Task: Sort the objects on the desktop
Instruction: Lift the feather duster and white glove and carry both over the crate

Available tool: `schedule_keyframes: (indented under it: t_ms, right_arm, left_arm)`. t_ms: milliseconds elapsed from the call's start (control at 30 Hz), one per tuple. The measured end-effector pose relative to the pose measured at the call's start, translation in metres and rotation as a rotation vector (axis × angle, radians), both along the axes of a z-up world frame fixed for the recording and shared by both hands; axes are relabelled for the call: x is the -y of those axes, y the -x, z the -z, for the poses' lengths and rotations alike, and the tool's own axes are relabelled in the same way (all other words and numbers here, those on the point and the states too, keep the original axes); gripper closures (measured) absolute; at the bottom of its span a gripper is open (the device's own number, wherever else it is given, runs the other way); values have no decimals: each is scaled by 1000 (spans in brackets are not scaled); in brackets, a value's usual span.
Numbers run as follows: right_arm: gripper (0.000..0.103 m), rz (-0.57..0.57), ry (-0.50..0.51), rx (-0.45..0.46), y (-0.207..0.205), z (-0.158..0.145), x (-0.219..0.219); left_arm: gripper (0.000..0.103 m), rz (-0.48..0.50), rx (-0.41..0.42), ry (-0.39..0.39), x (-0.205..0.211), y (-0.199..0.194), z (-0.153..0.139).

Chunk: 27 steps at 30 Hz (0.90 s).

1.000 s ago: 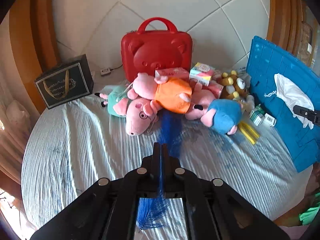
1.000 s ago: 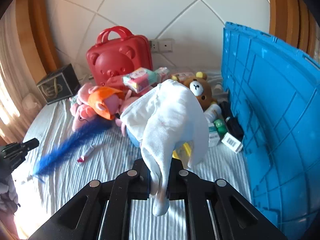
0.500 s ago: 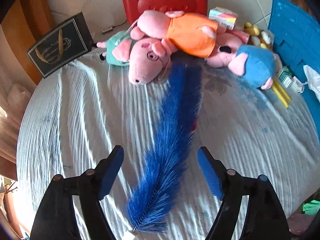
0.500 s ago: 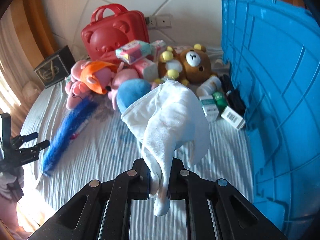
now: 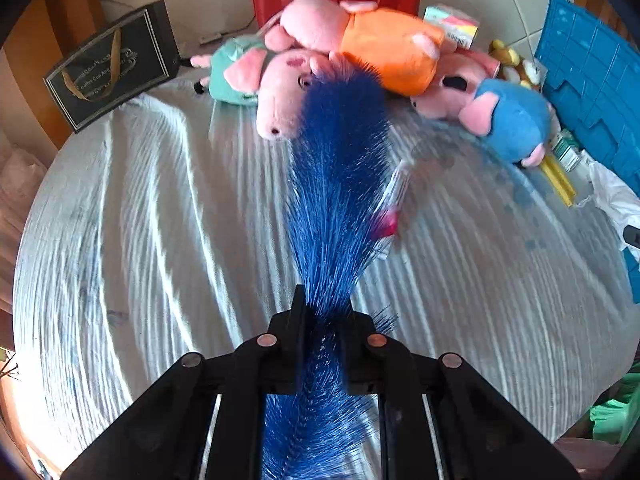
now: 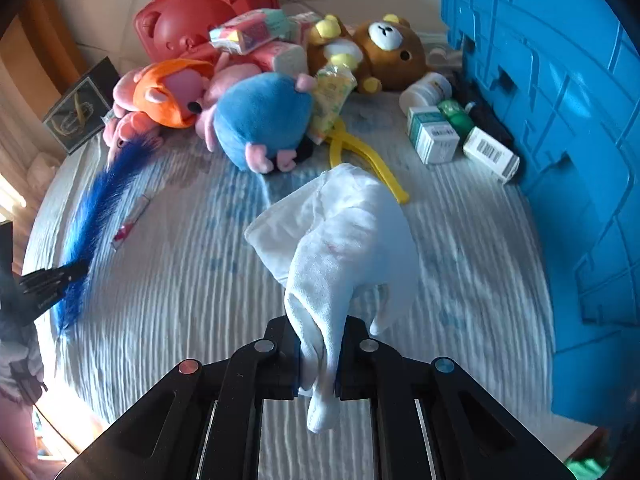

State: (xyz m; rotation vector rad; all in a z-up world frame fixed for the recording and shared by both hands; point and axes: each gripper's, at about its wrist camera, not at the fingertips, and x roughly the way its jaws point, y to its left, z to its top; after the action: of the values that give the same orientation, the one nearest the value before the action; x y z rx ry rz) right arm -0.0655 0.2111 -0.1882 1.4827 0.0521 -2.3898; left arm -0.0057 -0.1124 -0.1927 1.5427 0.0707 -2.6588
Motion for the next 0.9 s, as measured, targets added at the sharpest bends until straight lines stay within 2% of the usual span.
schedule_keyframes:
  t_ms: [100, 233, 467, 567, 700, 900]
  right_arm:
    - [92, -13, 30, -78, -2, -33, 3]
    - [92, -8, 75, -228, -5, -92, 0]
    - [92, 23, 122, -416, -12, -181, -35]
    - [92, 61, 115, -479, -16, -213, -64]
    - [92, 130, 93, -529, -16, -251, -115]
    - [92, 250, -10, -575, -11, -295, -202]
  left_arm:
    - [90, 22, -90, 35, -10, -7, -42]
    - [90, 73, -210, 53, -31, -4, -98]
    - [90, 195, -335, 5, -104, 35, -181]
    - [90, 293, -388, -10, -151, 53, -214]
    - [90, 441, -419, -59, -229, 77, -255]
    - [90, 633, -443, -169, -353, 109, -330]
